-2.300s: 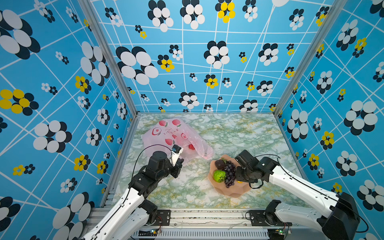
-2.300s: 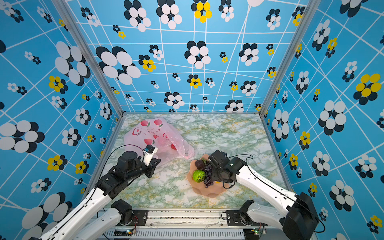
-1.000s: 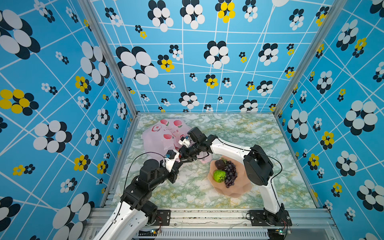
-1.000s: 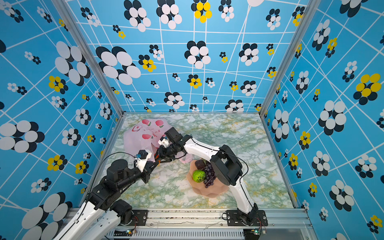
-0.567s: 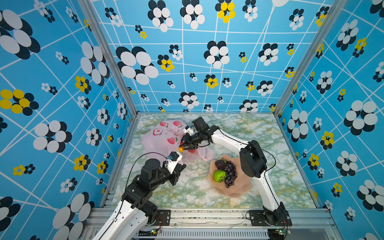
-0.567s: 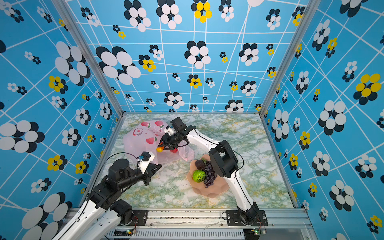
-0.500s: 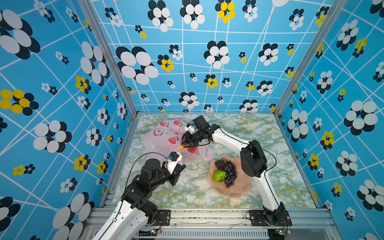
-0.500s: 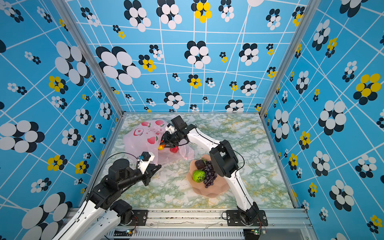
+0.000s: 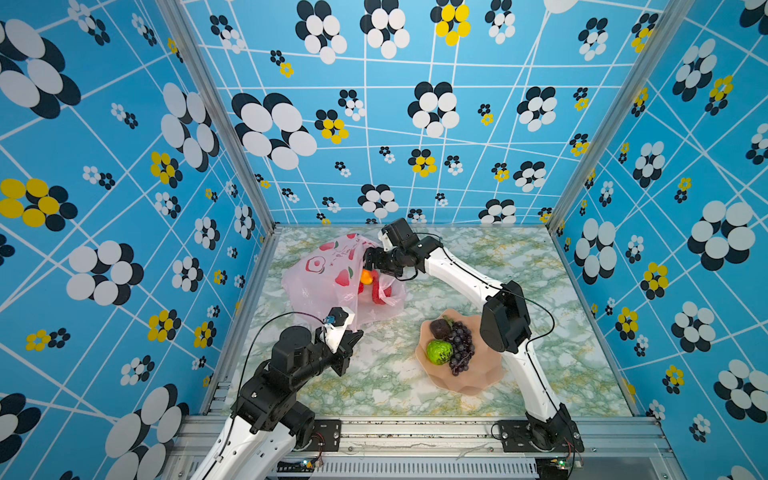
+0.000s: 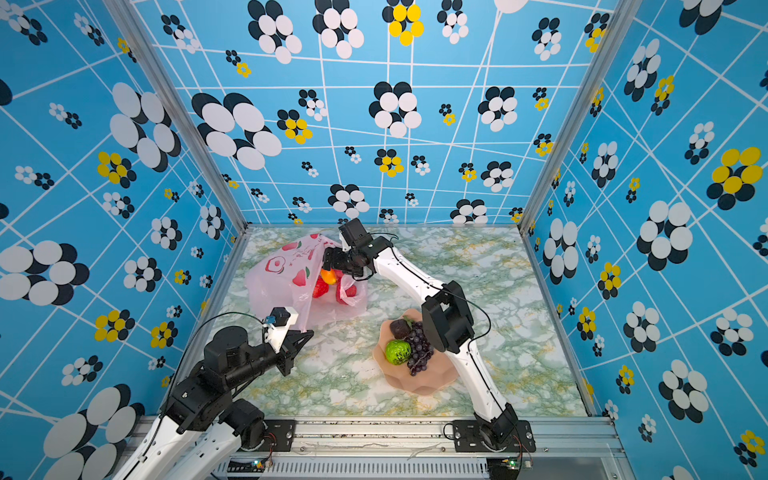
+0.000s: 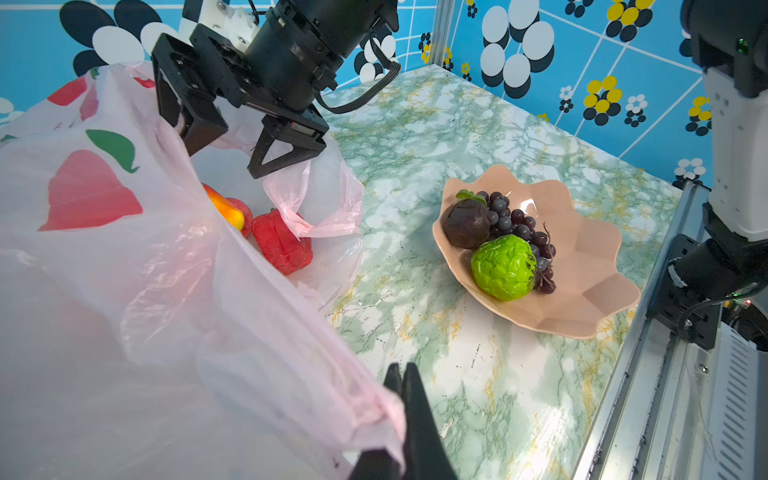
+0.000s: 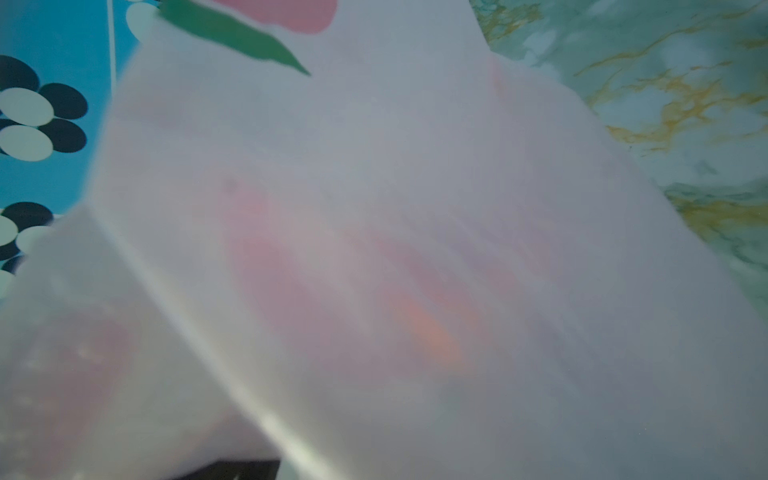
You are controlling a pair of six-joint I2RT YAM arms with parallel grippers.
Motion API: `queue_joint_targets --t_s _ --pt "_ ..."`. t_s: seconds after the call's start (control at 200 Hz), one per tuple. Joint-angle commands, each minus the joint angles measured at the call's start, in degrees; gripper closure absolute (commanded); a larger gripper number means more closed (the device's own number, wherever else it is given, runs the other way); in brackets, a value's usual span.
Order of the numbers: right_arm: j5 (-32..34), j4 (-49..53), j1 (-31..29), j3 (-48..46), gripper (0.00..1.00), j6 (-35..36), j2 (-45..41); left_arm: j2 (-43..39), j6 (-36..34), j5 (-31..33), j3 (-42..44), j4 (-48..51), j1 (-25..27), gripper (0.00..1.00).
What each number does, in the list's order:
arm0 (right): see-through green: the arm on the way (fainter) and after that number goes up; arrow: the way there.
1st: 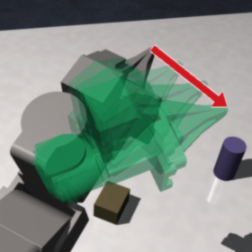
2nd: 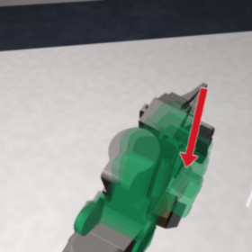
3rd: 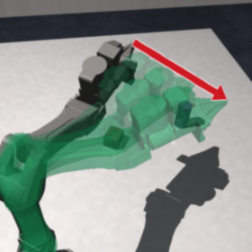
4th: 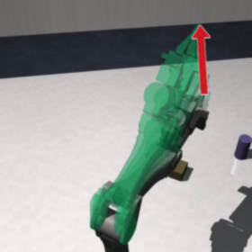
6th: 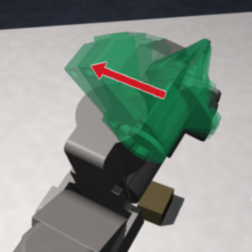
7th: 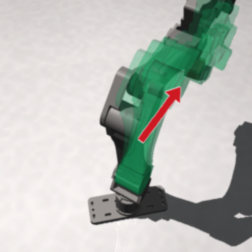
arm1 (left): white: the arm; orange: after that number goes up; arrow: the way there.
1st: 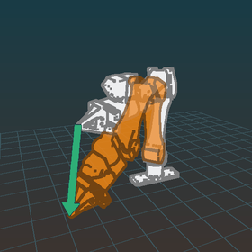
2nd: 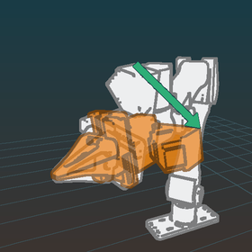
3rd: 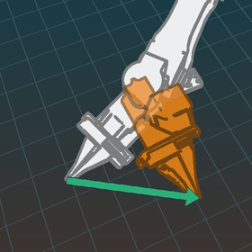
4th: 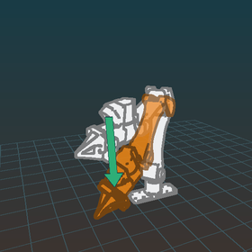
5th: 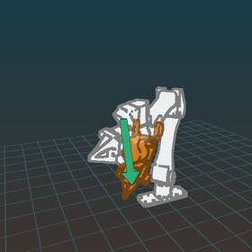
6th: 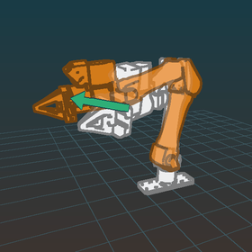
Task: Place the fruits into the plastic bag
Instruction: 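Open the right gripper to drop the mango inside the bag, then move the right gripper back over the dish toward the green custard apple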
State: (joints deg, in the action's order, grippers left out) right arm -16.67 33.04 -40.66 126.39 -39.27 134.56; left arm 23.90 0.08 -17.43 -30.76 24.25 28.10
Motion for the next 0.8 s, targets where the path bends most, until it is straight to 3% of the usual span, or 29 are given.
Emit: queue_joint_targets --t_s 0.0,0.445,0.795 --pt "3.0 3.0 0.7 1.0 0.09 2.2 -0.9 1.2 1.2 1.7 -0.5 0.8 -0.5 1.0" --pt "-10.1 -1.5 0.7 -20.3 0.08 0.9 -18.7 6.8 5.5 5.4 -2.8 2.3 -1.7 1.0" --pt "-8.5 6.7 0.7 -34.2 0.07 5.1 -36.1 3.5 7.0 8.5 -2.6 1.6 -2.9 1.0"
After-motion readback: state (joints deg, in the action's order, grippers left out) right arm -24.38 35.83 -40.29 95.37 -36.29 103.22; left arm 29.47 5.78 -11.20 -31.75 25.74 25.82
